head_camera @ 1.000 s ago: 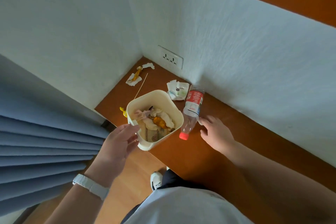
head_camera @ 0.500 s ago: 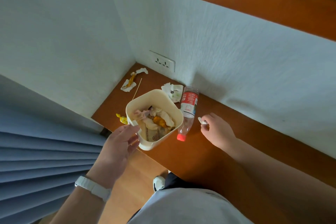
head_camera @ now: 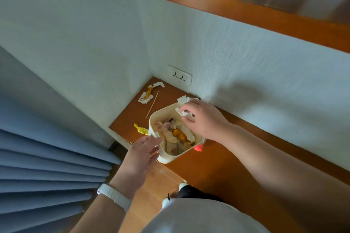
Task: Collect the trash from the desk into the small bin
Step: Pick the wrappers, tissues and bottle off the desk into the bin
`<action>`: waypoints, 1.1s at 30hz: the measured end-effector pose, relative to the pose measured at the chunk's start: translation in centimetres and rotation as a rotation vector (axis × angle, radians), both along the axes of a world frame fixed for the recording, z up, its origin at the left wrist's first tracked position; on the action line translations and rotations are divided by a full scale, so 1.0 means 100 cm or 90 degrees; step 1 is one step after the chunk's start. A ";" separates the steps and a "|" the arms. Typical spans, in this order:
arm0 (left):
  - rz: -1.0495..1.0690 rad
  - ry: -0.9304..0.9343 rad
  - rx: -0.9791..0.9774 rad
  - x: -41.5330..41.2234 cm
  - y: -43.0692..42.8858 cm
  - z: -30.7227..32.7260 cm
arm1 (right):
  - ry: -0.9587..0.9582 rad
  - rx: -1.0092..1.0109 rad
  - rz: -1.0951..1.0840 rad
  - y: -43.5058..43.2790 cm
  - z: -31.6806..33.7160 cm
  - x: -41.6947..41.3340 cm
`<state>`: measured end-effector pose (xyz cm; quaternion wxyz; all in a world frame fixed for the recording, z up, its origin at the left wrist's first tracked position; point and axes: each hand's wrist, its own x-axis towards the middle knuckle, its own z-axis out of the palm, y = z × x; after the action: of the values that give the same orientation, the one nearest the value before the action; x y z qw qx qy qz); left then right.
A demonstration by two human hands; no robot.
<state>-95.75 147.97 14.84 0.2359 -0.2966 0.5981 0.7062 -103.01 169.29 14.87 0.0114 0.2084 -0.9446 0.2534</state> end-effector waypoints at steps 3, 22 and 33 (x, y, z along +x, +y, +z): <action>0.005 0.001 0.005 0.004 -0.003 0.005 | -0.001 0.046 0.030 -0.012 0.003 -0.007; 0.027 -0.018 -0.020 -0.013 -0.023 -0.002 | -0.122 0.218 -0.032 0.059 -0.058 -0.012; 0.061 -0.014 -0.018 -0.032 -0.017 -0.002 | -0.093 0.411 0.167 0.074 -0.104 -0.038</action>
<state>-98.90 146.23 14.67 0.2044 -0.3355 0.5904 0.7050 -106.82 176.66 4.50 -0.1554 0.3024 -0.9394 -0.0444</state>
